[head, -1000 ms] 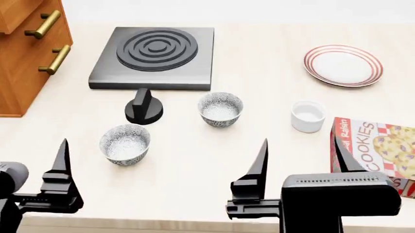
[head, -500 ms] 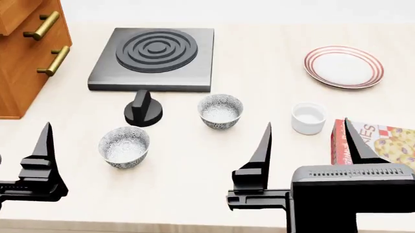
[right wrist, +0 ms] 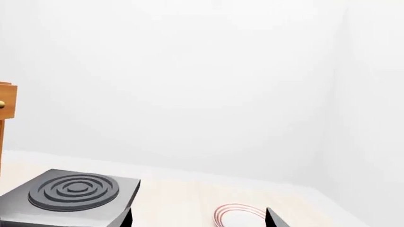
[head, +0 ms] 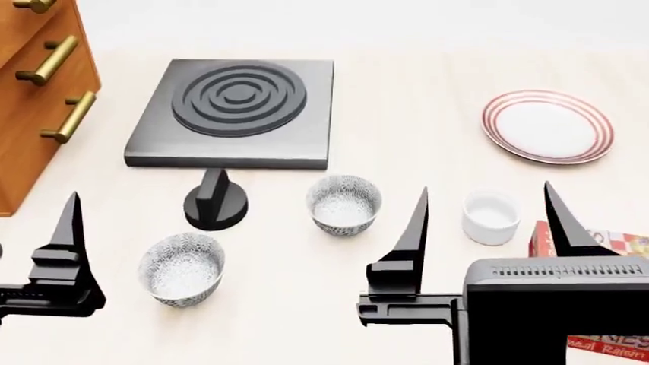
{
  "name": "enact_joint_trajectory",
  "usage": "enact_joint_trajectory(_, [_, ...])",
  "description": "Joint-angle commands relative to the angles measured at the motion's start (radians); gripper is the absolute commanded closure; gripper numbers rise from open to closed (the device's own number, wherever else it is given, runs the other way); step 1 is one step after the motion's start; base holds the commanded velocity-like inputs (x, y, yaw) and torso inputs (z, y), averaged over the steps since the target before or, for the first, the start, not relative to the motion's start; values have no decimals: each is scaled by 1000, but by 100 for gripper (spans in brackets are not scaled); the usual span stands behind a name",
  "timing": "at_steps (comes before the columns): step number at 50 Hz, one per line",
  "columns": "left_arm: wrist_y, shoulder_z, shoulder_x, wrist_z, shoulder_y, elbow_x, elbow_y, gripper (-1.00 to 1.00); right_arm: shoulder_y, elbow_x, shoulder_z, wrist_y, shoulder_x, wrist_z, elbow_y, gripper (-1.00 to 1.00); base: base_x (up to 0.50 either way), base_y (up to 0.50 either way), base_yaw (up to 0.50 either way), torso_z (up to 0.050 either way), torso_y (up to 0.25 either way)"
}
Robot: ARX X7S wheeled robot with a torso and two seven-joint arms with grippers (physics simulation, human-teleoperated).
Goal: Pick the akita bowl next to the ramekin and place it on the plate.
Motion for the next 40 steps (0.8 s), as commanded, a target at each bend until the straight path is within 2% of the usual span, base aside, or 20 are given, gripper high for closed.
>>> enact_joint_trajectory(1, [3, -21, 14, 25, 7, -9, 0, -100, -6, 17, 36, -6, -14, -25, -9, -100, 203, 0, 0, 0, 0])
enact_joint_trajectory(40, [12, -14, -5, 4, 3, -32, -7, -100, 5, 49, 33, -3, 6, -1, -4, -100, 226, 0, 0, 0, 0])
